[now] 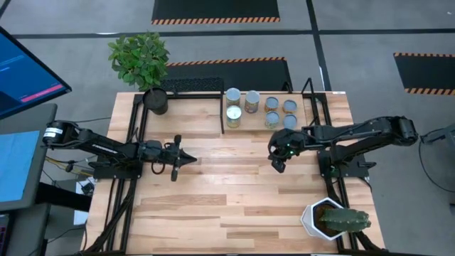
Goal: Pick and place cans onto a shelf
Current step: Adjust the canned goods on the shelf
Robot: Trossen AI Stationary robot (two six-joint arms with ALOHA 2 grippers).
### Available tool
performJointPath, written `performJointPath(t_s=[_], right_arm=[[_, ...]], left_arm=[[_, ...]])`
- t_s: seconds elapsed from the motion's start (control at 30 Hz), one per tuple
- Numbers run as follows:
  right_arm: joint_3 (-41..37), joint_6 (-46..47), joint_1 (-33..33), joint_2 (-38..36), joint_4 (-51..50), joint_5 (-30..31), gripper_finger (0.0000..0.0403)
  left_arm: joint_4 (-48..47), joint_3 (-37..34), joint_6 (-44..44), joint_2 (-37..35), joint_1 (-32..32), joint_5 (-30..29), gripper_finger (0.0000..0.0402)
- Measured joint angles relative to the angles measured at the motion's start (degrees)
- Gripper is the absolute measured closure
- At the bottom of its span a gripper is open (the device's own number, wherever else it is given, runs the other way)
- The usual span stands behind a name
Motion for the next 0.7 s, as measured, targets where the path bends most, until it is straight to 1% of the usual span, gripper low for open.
performJointPath(t_s=[0.23, 0.7], right_arm=[[0.0, 0.02, -0.14, 0.0, -2.13, 0.0, 0.0345], [0.01, 0.02, -0.14, 0.0, -2.08, 0.0, 0.0345]], left_arm=[[0.08, 0.0, -0.27, 0.0, 0.0, -0.04, 0.0401], [0.11, 0.0, -0.11, 0.0, 0.0, 0.33, 0.0401]])
